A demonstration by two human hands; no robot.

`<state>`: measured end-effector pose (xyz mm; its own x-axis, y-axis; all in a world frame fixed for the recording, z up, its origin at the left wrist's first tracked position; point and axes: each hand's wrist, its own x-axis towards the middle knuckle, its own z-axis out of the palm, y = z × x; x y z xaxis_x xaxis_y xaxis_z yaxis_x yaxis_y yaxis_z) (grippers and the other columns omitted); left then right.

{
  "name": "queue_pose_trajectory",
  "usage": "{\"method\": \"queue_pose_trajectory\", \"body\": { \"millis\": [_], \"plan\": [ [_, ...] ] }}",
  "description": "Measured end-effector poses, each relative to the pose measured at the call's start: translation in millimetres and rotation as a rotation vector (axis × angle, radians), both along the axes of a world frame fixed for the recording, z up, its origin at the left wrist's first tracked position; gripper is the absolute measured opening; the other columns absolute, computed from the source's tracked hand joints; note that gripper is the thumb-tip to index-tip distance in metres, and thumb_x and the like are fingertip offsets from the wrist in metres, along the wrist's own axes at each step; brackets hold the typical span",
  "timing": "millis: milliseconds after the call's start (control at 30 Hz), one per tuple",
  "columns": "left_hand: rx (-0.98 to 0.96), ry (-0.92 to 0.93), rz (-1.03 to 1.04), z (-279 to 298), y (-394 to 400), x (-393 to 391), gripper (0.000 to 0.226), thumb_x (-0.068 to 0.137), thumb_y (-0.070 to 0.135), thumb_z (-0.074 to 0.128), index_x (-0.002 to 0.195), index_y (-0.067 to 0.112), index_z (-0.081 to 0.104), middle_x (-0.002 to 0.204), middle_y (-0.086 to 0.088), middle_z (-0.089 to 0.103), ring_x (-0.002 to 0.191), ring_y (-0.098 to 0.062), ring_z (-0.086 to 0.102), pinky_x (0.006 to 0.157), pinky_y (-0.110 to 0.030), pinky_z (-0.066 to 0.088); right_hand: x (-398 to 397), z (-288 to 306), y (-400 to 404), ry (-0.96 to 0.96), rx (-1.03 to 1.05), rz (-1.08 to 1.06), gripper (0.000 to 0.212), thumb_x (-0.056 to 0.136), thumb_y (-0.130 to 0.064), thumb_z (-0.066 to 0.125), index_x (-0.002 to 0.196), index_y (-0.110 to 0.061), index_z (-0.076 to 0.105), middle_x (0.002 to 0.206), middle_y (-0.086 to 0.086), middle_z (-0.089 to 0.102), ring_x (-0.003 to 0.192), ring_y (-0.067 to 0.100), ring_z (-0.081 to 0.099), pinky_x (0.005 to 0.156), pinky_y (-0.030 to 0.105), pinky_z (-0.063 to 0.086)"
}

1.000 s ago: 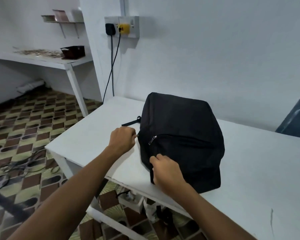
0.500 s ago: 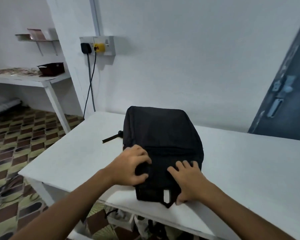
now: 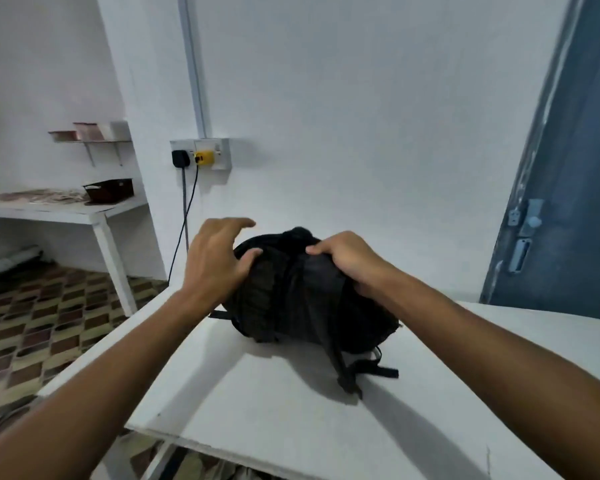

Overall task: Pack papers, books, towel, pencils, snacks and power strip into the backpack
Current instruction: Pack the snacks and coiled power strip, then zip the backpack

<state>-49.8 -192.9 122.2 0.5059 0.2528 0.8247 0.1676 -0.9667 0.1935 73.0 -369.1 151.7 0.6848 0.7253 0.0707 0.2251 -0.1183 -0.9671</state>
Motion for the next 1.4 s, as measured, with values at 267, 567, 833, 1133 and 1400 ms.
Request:
{"method": "queue_pose_trajectory", "body": {
  "millis": [267, 567, 833, 1133, 1400],
  "plan": [
    [-0.397, -0.147, -0.251, 38.4, -76.3, -13.4, 0.044, 0.079, 0.063, 0.044, 0.112, 0.036, 0.054, 0.114, 0.019, 0.054, 0.117, -0.008, 0.044, 0.092, -0.015, 0.034, 49.3, 80.7, 33.0, 0.714, 0.6, -0.285, 0.016, 0.078, 0.0, 0.04, 0.07, -0.011, 0.049, 0.07, 0.005, 0.048, 0.058, 0.021, 0.05, 0.061, 0.029, 0.049],
    [-0.688, 0.094, -0.102, -28.5, -52.2, 26.3, 0.13, 0.056, 0.059, 0.082, 0.148, 0.041, -0.008, 0.151, -0.004, 0.033, 0.136, -0.025, 0.038, 0.108, -0.043, 0.038, 22.4, 85.7, 15.2, 0.737, 0.621, -0.052, 0.015, 0.091, 0.001, 0.053, 0.104, -0.002, 0.059, 0.097, 0.016, 0.065, 0.083, 0.029, 0.064, 0.057, 0.042, 0.053],
    [-0.984, -0.059, -0.176, -29.3, 15.4, 62.9, 0.039, 0.068, 0.027, 0.085, 0.101, 0.021, 0.066, 0.095, 0.009, 0.07, 0.093, -0.017, 0.067, 0.084, -0.033, 0.053, 84.4, 30.3, -60.2, -0.763, 0.429, -0.596, 0.031, 0.074, -0.021, 0.08, 0.099, -0.016, 0.062, 0.093, 0.002, 0.064, 0.075, 0.009, 0.056, 0.066, 0.023, 0.045],
    [-1.049, -0.233, -0.187, -79.5, 45.2, 101.0, 0.033, 0.085, 0.041, 0.069, 0.113, 0.025, 0.063, 0.106, 0.009, 0.068, 0.102, -0.015, 0.062, 0.093, -0.036, 0.049, 153.6, -93.0, -20.4, 0.048, 0.263, -0.296, 0.044, 0.065, -0.034, 0.084, 0.1, -0.013, 0.066, 0.102, 0.008, 0.071, 0.093, 0.021, 0.067, 0.078, 0.029, 0.053],
    [-1.047, -0.249, -0.162, -47.9, 81.5, 180.6, 0.008, 0.092, 0.034, 0.061, 0.094, 0.027, 0.063, 0.093, 0.006, 0.069, 0.095, -0.02, 0.065, 0.088, -0.039, 0.052, 205.8, -63.9, 16.1, 0.002, 0.383, -0.504, 0.02, 0.079, -0.028, 0.076, 0.077, -0.009, 0.07, 0.078, 0.006, 0.072, 0.078, 0.023, 0.067, 0.072, 0.033, 0.053]
  ]
}}
